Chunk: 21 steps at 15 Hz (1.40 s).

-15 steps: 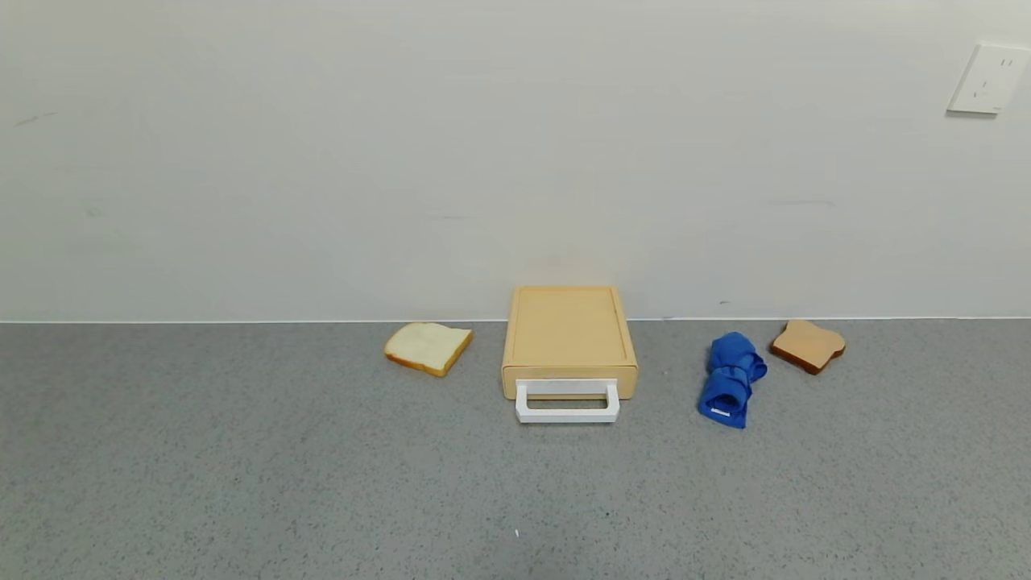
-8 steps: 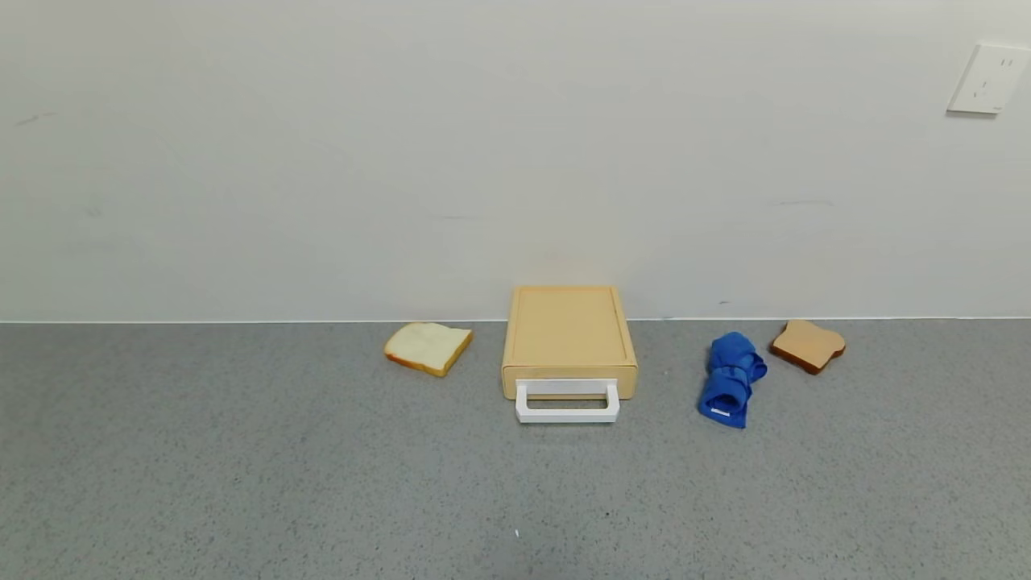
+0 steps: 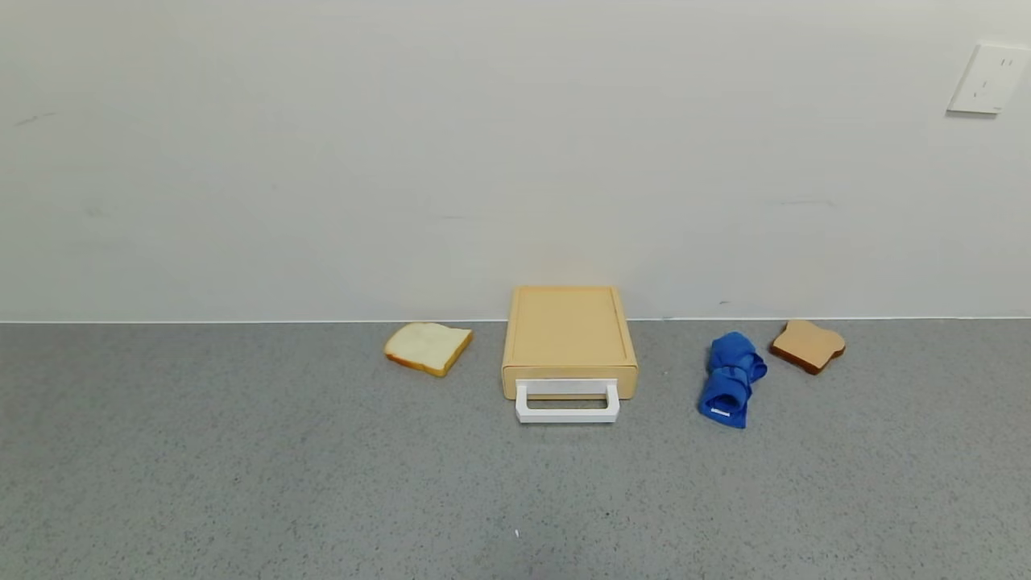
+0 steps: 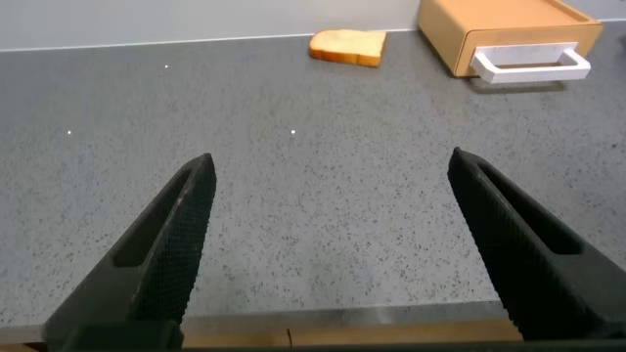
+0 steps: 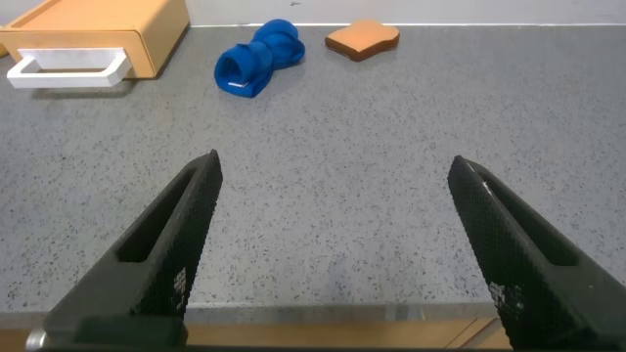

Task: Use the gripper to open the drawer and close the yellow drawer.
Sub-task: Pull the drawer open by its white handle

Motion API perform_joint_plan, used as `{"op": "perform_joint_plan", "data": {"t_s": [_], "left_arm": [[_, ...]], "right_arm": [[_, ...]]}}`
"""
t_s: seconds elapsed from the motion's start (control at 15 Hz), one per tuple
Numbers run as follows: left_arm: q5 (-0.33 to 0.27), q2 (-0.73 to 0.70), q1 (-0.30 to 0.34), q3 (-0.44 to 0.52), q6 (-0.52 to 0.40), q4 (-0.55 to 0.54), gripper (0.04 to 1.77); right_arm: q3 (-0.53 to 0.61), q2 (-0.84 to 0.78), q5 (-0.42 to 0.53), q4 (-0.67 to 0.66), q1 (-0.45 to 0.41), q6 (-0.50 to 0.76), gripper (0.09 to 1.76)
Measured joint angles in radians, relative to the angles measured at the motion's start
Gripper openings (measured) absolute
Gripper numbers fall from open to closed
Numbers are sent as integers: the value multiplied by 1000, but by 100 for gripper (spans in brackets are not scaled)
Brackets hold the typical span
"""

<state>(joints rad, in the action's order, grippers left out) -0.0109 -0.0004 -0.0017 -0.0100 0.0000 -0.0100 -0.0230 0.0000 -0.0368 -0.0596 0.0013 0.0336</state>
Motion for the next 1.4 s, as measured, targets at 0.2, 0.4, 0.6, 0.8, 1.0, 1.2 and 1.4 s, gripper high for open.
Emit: {"op": "perform_joint_plan", "data": {"t_s": [0.2,0.4,0.6,0.8,1.0,1.2,1.4], "left_arm": [[-9,7,0,-73,0,-39,172],[-7,57,0,-198,0,-115,172],[-1,194,-4,-326,6,-135,172],[-2,384,-7,-459,49,-160,172],[-18,593,-21,-624,96,-236,172],[-46,795,-74,-788,110,-340,172],[-58,981,-159,-927,111,-420,172]], "right_arm": [[0,0,0,0,0,0,170],[0,0,0,0,0,0,170],[0,0,0,0,0,0,170],[0,0,0,0,0,0,170],[0,0,0,0,0,0,170],[0,0,0,0,0,0,170],[0,0,0,0,0,0,170]]}}
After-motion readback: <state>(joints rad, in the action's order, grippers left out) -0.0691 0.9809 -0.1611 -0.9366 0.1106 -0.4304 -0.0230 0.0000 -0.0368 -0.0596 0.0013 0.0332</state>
